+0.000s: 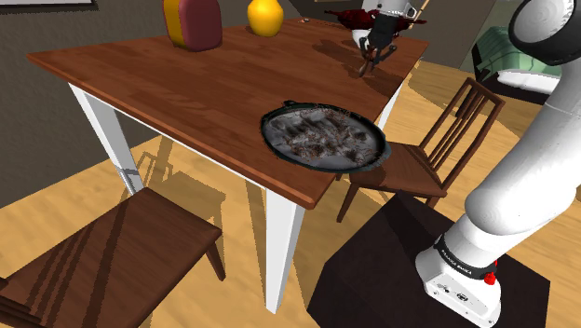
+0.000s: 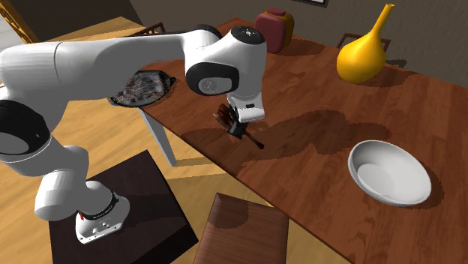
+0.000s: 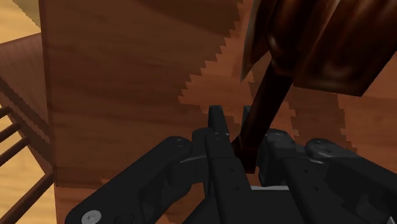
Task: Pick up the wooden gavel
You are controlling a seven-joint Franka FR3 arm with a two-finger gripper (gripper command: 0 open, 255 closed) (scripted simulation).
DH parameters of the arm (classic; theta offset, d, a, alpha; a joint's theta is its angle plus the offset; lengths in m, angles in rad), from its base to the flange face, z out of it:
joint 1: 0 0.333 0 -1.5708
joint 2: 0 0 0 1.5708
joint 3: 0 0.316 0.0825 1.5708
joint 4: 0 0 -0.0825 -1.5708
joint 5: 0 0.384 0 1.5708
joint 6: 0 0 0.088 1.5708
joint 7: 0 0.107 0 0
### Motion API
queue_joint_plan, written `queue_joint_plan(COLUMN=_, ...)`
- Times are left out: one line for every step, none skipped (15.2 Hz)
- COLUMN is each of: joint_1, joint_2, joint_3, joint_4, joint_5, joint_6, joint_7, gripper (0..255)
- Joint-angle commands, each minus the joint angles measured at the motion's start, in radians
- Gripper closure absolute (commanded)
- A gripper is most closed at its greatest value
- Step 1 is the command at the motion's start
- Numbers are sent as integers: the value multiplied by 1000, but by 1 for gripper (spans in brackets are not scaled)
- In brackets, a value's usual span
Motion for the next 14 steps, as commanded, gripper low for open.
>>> queue_joint_plan(joint_1=-1, joint_2=4, joint_3=-1, joint_4=32, joint_5=0, joint_6=-28, joint_7=0, gripper=255)
queue_joint_plan(joint_1=-2, joint_2=7, joint_3=-1, joint_4=50, joint_5=1, joint_6=-43, joint_7=1, gripper=255)
queue_joint_plan(joint_1=-2, joint_2=10, joint_3=-1, joint_4=67, joint_5=1, joint_6=-57, joint_7=2, gripper=255)
queue_joint_plan(joint_1=-3, joint_2=14, joint_3=-1, joint_4=86, joint_5=1, joint_6=-72, joint_7=3, gripper=255)
queue_joint_plan(joint_1=-3, joint_2=18, joint_3=-2, joint_4=104, joint_5=2, joint_6=-87, joint_7=4, gripper=255)
queue_joint_plan(joint_1=-4, joint_2=22, joint_3=-2, joint_4=123, joint_5=2, joint_6=-102, joint_7=4, gripper=255)
queue_joint_plan(joint_1=-4, joint_2=26, joint_3=-2, joint_4=143, joint_5=3, joint_6=-117, joint_7=5, gripper=255)
queue_joint_plan(joint_1=-5, joint_2=31, joint_3=-2, joint_4=163, joint_5=3, joint_6=-133, joint_7=6, gripper=255)
queue_joint_plan(joint_1=-6, joint_2=36, joint_3=-3, joint_4=184, joint_5=4, joint_6=-148, joint_7=7, gripper=255)
queue_joint_plan(joint_1=-6, joint_2=42, joint_3=-3, joint_4=206, joint_5=5, joint_6=-164, joint_7=7, gripper=255)
queue_joint_plan(joint_1=-7, joint_2=48, joint_3=-3, joint_4=228, joint_5=6, joint_6=-180, joint_7=8, gripper=255)
queue_joint_plan(joint_1=-8, joint_2=55, joint_3=-3, joint_4=251, joint_5=7, joint_6=-197, joint_7=9, gripper=255)
queue_joint_plan(joint_1=-8, joint_2=56, joint_3=-3, joint_4=255, joint_5=7, joint_6=-199, joint_7=9, gripper=255)
queue_joint_plan(joint_1=-8, joint_2=56, joint_3=-3, joint_4=255, joint_5=7, joint_6=-199, joint_7=9, gripper=255)
